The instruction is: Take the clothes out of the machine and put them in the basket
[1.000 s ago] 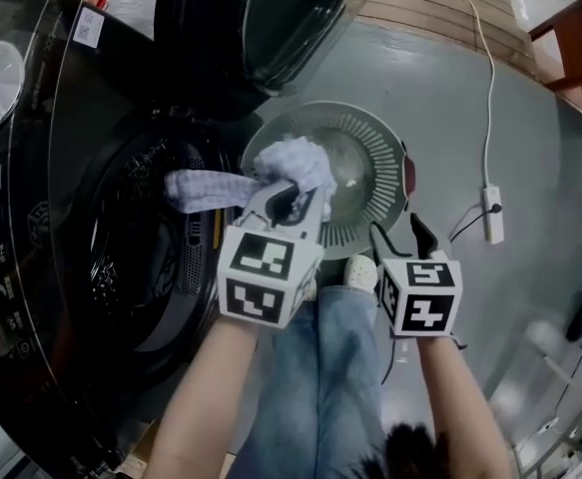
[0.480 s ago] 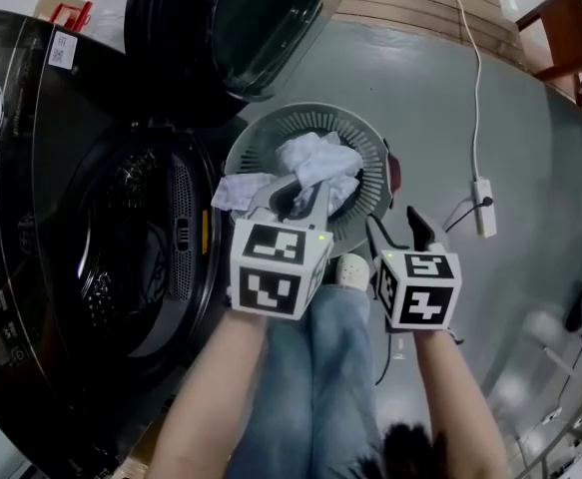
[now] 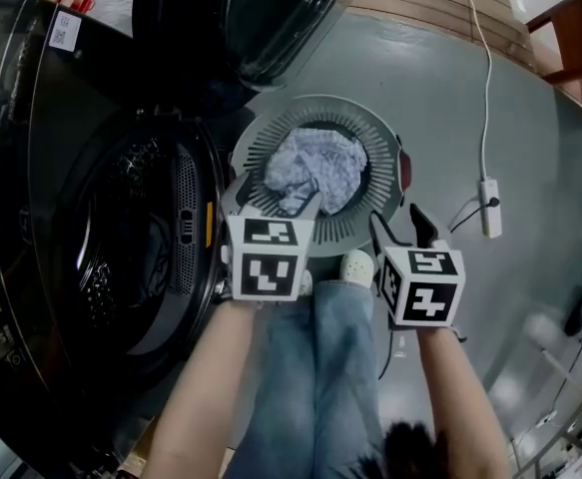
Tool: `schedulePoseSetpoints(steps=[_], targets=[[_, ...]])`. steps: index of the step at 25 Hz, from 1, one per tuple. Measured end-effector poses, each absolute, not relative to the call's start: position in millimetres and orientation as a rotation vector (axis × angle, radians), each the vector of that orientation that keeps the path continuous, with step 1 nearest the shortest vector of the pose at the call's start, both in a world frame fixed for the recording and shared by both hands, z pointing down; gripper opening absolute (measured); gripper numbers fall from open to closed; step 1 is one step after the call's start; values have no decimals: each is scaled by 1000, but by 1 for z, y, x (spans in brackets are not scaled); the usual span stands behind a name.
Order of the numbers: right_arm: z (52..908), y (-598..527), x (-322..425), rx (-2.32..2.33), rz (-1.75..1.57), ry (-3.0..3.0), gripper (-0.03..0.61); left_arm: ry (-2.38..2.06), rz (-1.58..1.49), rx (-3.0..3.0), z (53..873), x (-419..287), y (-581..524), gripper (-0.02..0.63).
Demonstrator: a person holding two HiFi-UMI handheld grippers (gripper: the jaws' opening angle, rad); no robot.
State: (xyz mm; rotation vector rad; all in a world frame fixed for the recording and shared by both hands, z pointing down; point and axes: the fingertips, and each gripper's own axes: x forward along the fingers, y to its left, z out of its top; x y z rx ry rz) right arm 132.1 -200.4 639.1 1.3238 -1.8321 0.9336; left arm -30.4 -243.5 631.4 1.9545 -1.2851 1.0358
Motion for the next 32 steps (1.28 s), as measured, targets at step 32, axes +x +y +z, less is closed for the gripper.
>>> schedulePoseSetpoints(steps=[32], targets=[[677, -173, -10, 1035, 923, -1937, 258, -1897, 1565, 1045, 656, -339, -126, 454]])
